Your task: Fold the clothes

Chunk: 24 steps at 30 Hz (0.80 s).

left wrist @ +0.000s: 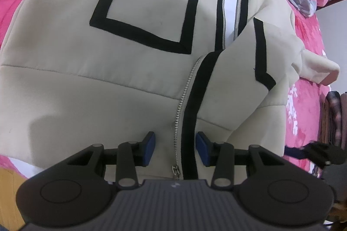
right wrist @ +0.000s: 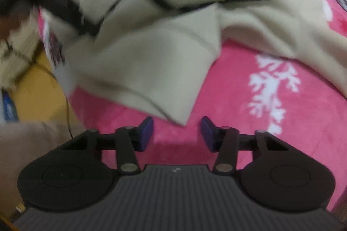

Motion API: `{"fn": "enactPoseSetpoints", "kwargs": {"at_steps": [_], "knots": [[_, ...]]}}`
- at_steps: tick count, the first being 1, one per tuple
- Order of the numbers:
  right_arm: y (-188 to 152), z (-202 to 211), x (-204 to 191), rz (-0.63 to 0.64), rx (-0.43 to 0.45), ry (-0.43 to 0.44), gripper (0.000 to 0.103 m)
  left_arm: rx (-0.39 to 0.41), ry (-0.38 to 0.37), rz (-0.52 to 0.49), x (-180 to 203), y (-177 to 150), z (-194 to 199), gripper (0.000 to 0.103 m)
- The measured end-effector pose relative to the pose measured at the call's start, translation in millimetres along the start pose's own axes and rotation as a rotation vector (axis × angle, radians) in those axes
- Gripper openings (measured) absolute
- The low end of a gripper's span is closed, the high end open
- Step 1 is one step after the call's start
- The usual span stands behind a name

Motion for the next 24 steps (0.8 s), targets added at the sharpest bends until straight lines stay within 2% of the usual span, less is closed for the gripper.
{"fn": "enactPoseSetpoints", "kwargs": {"at_steps": [3,8,13,14,17,24], "knots": [[3.3,-4.3,5.7,-0.054,0.019,-0.001,0.034,-0.001,-0.005,-0.008,1.2,2.6,-0.6,0.044],[13.8,9.9,17.3,-0.181,0.115,0.032,0.031,0.002,-0.013,-0.012,-1.7,1.8,2.5,0.044],[18.9,8.6,13.4,-0.194,0.178,-0.008,0.026,0.008,-0.019,-0.015,-7.2,-4.9,8.3,0.044],[20.0,12.0,9.7,-0.218,0.190,0.016,0.022,0.008,-0.020,-0.018,-7.3,-5.3,8.6,0.044],[21.0,24.4,5.8,-0.273,0.236,0.077,0.022,0.006,-0.023,-0.018,-7.2,-4.2,8.0,0.044],[0.4,27.7,7.9,-0.279,0.220,0.057,0.024,0.010,-0.015,-0.023,0.3,1.1,3.3,0.044]]}}
Point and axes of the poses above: each gripper's, at about its wrist camera, not at the fingertips, and z roughly against the way its jaws point, x to its right, y to its top, the point moved 10 cm from there along -z, roughly the way its jaws point, and after that the axes turned 8 degrees about -x, right-handed, at the moved point
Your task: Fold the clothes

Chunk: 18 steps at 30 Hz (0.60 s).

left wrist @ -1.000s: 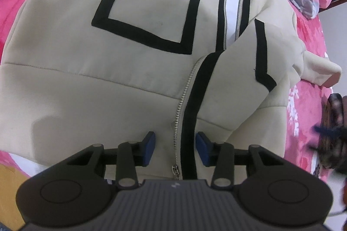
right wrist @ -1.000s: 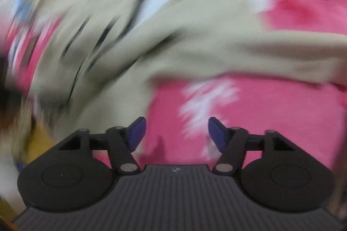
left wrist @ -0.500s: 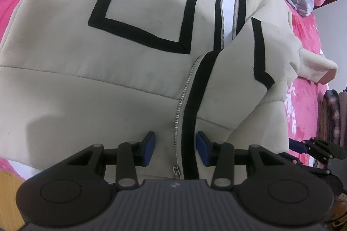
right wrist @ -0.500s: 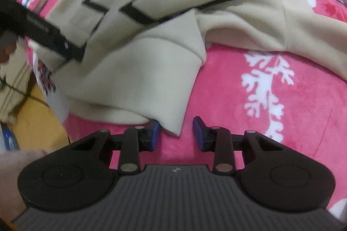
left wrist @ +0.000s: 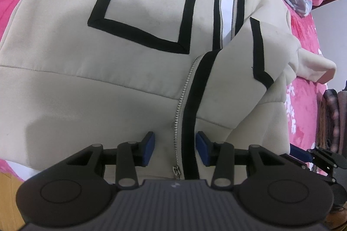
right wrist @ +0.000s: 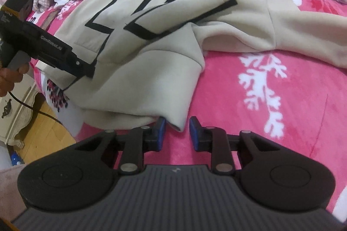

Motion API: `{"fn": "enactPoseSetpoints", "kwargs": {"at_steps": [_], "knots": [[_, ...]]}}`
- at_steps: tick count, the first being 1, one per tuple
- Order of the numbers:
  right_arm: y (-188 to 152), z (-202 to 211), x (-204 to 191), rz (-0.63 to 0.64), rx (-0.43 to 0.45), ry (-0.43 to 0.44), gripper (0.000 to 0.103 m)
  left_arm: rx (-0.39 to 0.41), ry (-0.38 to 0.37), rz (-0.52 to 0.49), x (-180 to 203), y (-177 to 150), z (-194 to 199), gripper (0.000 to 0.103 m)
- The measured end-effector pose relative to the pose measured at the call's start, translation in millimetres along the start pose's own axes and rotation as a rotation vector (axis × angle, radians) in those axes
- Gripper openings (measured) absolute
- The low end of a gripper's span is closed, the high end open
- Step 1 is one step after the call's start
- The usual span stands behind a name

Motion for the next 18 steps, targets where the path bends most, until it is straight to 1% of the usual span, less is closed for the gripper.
{"fn": "enactPoseSetpoints", "kwargs": {"at_steps": [4,6,8,11,12,14,15,18], "knots": [[-2.1,-3.6,-6.8,-0.032,-0.027,0.068,0.026,0.001,0.003,-0.001,0.1,0.0,0.4,0.044],[-3.2,-8.2,-12.8,-0.045,-0.048,0.086,0.037,0.002,0.002,-0.002,1.0,0.7,-0.6,0.044],[-4.7,-16.0,-17.1,-0.064,-0.071,0.093,0.044,0.001,0.002,-0.001,0.7,0.6,-0.5,0.044],[-6.5,-23.0,-19.2,-0.115,-0.093,0.114,0.045,0.000,0.001,0.000,-0.3,-0.3,0.0,0.044],[-6.5,-22.1,-18.1,-0.145,-0.088,0.125,0.048,0.000,0.001,0.000,-0.4,-0.3,0.1,0.044],[-7.8,-21.6,-15.3,-0.189,-0.084,0.131,0.049,0.000,0.001,0.000,-0.8,-0.4,0.2,0.044],[-8.5,-21.9,-14.0,-0.205,-0.081,0.129,0.049,0.001,0.001,0.001,-1.0,-0.4,0.3,0.044],[-8.2,-22.0,-10.3,-0.227,-0.060,0.081,0.049,-0.001,0.003,0.003,-2.1,-1.0,1.1,0.044]]}}
Point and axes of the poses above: each gripper's, at about its wrist camera, not at the fingertips, and z roughly against the way its jaws point, x to its right, y to its top, the point moved 10 cm from there along -z, roughly the way its jaws point, and after that the axes turned 8 degrees about -x, right-handed, at the moved point
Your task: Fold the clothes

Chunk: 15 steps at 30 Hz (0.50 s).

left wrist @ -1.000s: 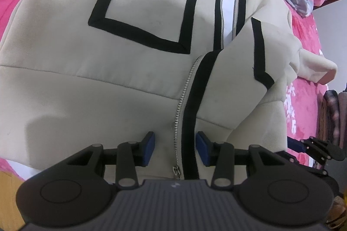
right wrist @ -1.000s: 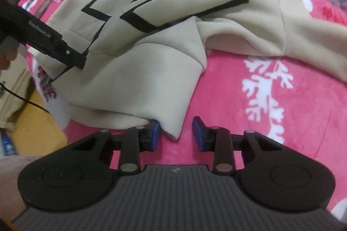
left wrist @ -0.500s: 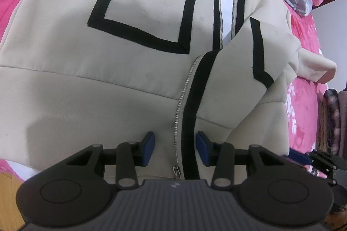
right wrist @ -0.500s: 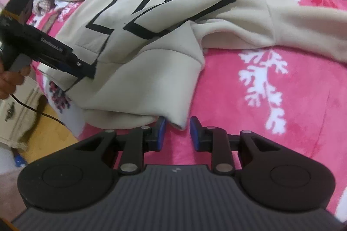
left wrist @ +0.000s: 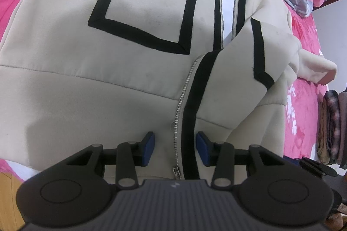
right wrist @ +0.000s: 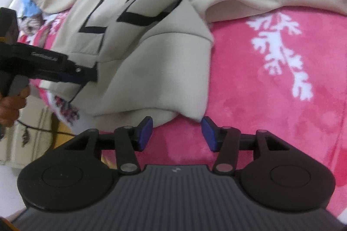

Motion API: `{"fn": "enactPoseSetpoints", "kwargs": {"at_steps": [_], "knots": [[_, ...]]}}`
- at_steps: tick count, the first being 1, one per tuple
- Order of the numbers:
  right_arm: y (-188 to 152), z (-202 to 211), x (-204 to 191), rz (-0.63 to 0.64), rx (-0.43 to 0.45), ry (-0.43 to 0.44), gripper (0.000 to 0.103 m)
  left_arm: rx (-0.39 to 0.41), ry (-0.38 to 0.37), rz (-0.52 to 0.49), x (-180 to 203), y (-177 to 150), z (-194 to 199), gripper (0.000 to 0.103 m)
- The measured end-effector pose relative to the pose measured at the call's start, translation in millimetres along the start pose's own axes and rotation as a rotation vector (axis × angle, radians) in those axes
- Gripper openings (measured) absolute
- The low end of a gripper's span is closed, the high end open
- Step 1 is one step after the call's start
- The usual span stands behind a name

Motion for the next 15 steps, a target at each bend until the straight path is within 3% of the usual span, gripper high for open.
{"fn": "enactPoseSetpoints", "kwargs": {"at_steps": [4,15], "knots": [[-0.2,-2.7,2.6,-0.037,0.009,-0.002,0.049,0.000,0.002,0.000,-0.5,0.8,-0.2,0.044],[5.0,-14.5,-8.1,0.206,0.106,-0.220,0.047,0.001,-0.005,-0.001,-1.5,0.7,-2.5,0.045]]}}
Point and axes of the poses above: each gripper's, at about its wrist camera, not at the fingertips, and z roughly against the way its jaws point, x to its right, y to its top, the point moved 10 cm from there along -z, roughly the way its jaws point, and after that the axes turned 8 degrees about -x, right-handed, at the moved point
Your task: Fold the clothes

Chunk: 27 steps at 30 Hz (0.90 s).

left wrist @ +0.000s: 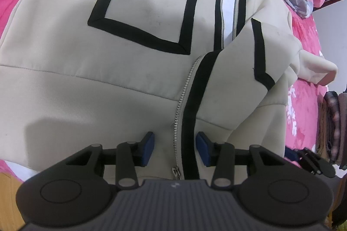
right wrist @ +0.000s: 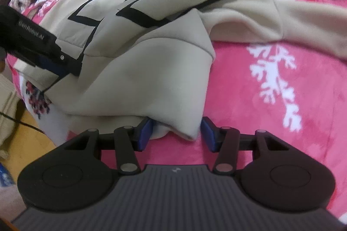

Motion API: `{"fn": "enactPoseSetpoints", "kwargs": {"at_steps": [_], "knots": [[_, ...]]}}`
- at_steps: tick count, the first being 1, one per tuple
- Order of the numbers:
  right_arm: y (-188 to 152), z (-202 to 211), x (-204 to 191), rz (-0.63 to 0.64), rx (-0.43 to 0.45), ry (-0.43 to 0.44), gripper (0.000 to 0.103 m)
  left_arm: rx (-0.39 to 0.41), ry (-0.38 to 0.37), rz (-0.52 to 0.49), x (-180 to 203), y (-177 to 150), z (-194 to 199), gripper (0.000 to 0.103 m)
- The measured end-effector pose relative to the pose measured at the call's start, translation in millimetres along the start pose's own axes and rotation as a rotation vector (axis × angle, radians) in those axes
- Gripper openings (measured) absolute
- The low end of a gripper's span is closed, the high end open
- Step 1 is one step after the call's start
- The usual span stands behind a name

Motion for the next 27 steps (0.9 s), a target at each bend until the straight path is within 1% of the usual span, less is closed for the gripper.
{"fn": "enactPoseSetpoints", "kwargs": {"at_steps": [3,4,7,8,9,11,12,13,14,16,18,21,22,23,25,27], "knots": [[5.8,9.0,14.4,0.026,0.054,-0.094,0.047,0.000,-0.002,-0.004,-0.6,-0.1,-0.3,0.045],[10.0,12.0,19.2,0.023,0.076,-0.111,0.047,0.000,-0.003,-0.006,-1.1,-0.3,-0.2,0.045],[23.3,15.6,28.0,0.027,0.123,-0.115,0.046,0.003,-0.002,-0.009,-2.6,-1.4,-0.2,0.045],[25.8,12.1,27.6,0.041,0.112,-0.099,0.039,0.002,-0.002,-0.009,-2.9,-1.6,0.0,0.045],[28.3,8.7,27.1,0.055,0.100,-0.083,0.024,0.001,-0.003,-0.009,-3.4,-2.0,0.9,0.046],[29.2,9.0,27.4,0.075,0.072,-0.075,0.010,0.000,-0.011,-0.014,-2.5,-2.8,2.4,0.049],[28.0,17.9,29.4,0.066,0.073,-0.084,0.007,0.001,-0.019,-0.027,-1.0,-3.7,2.8,0.054],[26.0,30.4,31.0,0.049,0.072,-0.088,0.006,0.002,-0.027,-0.040,0.6,-4.7,3.3,0.058],[23.1,42.6,32.5,0.028,0.069,-0.091,0.005,0.002,-0.028,-0.052,2.5,-5.8,3.4,0.059],[11.8,64.4,34.2,-0.030,0.040,-0.087,0.005,0.001,-0.028,-0.077,7.0,-7.6,3.1,0.067],[-7.2,73.0,34.2,-0.096,-0.024,-0.078,0.004,-0.002,-0.002,-0.105,11.2,-8.7,1.9,0.067],[-47.0,61.8,37.4,-0.218,-0.169,-0.055,0.004,-0.007,0.016,-0.130,13.1,-9.7,2.4,0.067],[-55.5,59.4,38.2,-0.275,-0.201,-0.033,0.004,-0.010,0.014,-0.133,12.5,-9.9,3.3,0.067],[-56.5,62.7,37.6,-0.309,-0.202,-0.019,0.004,-0.012,0.012,-0.136,11.9,-10.1,4.2,0.067],[-49.1,75.3,34.6,-0.305,-0.166,-0.025,0.004,-0.016,0.003,-0.138,11.1,-9.1,5.1,0.066],[-59.0,69.4,35.9,-0.337,-0.195,-0.024,0.004,-0.020,-0.009,-0.130,9.0,-9.4,5.8,0.066]]}}
Point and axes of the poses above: each gripper's, at about its wrist camera, not at the fingertips, and z roughly against the way its jaws point, x to its right, y to its top, the point moved 10 cm from there along -z, roughly the way its jaws point, and after that the axes turned 8 degrees about -x, right-handed, at the moved point
